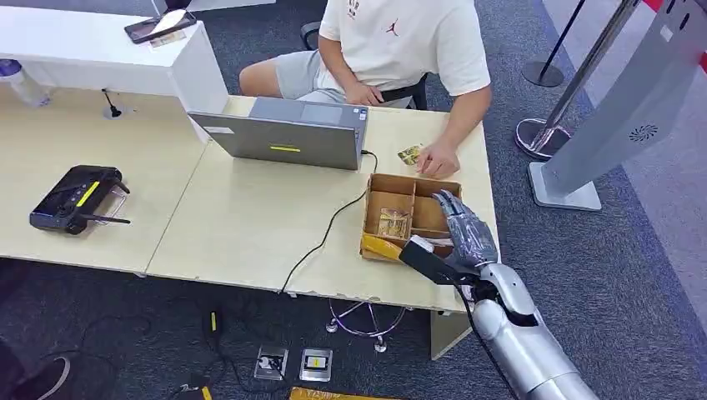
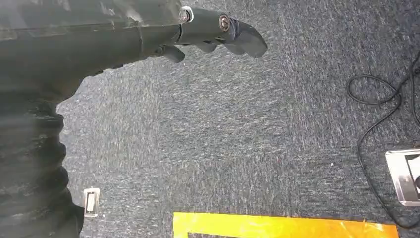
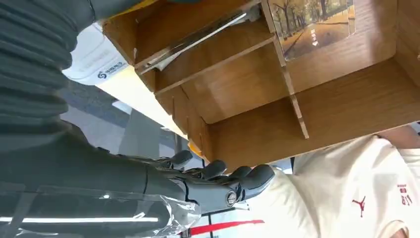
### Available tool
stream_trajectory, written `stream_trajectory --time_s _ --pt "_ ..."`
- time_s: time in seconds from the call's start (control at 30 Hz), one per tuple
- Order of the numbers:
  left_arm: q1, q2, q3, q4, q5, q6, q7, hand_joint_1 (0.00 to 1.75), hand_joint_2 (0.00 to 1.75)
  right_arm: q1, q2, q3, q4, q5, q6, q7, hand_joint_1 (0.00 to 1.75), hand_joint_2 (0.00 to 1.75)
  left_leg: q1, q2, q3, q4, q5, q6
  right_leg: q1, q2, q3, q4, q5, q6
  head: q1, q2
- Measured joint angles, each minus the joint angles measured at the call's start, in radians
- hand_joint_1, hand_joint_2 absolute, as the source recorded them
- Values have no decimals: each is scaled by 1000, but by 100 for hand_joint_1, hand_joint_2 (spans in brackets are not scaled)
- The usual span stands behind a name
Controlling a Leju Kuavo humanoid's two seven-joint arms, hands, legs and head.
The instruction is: Pass the card to the sensor for recognition and then transmit it.
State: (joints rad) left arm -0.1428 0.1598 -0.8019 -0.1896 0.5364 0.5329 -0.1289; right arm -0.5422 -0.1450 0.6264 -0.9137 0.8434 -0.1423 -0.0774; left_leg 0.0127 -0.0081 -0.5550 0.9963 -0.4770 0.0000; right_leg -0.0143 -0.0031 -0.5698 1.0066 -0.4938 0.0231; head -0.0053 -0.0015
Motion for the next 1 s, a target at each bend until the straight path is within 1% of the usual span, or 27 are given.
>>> stream_trajectory --time_s 0.23,0.27,0.3,0.33,0.37,0.4,0.43,0.47,0.5,0.67,0.8,0.87,0.93,1.0 --pt "0 0 0 0 2 2 -1 0 175 -2 0 0 9 -3 11 1 0 175 0 0 0 0 0 0 0 0 0 0 0 0 0 0" --pt "0 0 0 0 2 2 -2 0 175 -2 0 0 11 -3 11 2 40 175 0 0 0 0 0 0 0 0 0 0 0 0 0 0" --pt "0 0 0 0 2 2 -2 0 175 -2 0 0 13 -3 12 3 75 175 0 0 0 0 0 0 0 0 0 0 0 0 0 0" --pt "0 0 0 0 2 1 -2 0 175 -2 0 0 15 -3 13 3 75 175 0 0 0 0 0 0 0 0 0 0 0 0 0 0" --pt "0 0 0 0 2 1 -2 0 175 -2 0 0 17 -3 13 4 143 175 0 0 0 0 0 0 0 0 0 0 0 0 0 0" --pt "0 0 0 0 2 1 -2 0 175 -2 0 0 18 -3 13 5 157 175 0 0 0 0 0 0 0 0 0 0 0 0 0 0" --pt "0 0 0 0 2 1 -2 0 175 -2 0 0 20 -3 13 5 157 175 0 0 0 0 0 0 0 0 0 0 0 0 0 0" --pt "0 0 0 0 2 1 -2 0 175 -2 0 0 23 -3 14 5 164 175 0 0 0 0 0 0 0 0 0 0 0 0 0 0" --pt "0 0 0 0 3 1 -2 0 175 -2 0 0 24 -3 14 5 175 175 0 0 0 0 0 0 0 0 0 0 0 0 0 0" --pt "0 0 0 0 10 2 -2 0 175 -2 0 0 32 -6 24 4 175 175 0 0 0 0 0 0 0 0 0 0 0 0 0 0" --pt "0 0 0 0 16 4 -2 0 175 -4 0 0 41 -6 27 0 164 175 0 0 0 0 0 0 0 0 0 0 0 0 0 0" --pt "0 0 0 0 17 6 -2 0 175 -7 0 0 41 -5 27 -1 164 175 0 0 0 0 0 0 0 0 0 0 0 0 0 0" --pt "0 0 0 0 17 7 -2 0 175 -9 1 0 42 -6 28 -4 159 175 0 0 0 0 0 0 0 0 0 0 0 0 0 0" --pt "0 0 0 0 17 11 -2 0 175 -11 2 0 47 -7 27 -7 161 175 0 0 0 0 0 0 0 0 0 0 0 0 0 0"
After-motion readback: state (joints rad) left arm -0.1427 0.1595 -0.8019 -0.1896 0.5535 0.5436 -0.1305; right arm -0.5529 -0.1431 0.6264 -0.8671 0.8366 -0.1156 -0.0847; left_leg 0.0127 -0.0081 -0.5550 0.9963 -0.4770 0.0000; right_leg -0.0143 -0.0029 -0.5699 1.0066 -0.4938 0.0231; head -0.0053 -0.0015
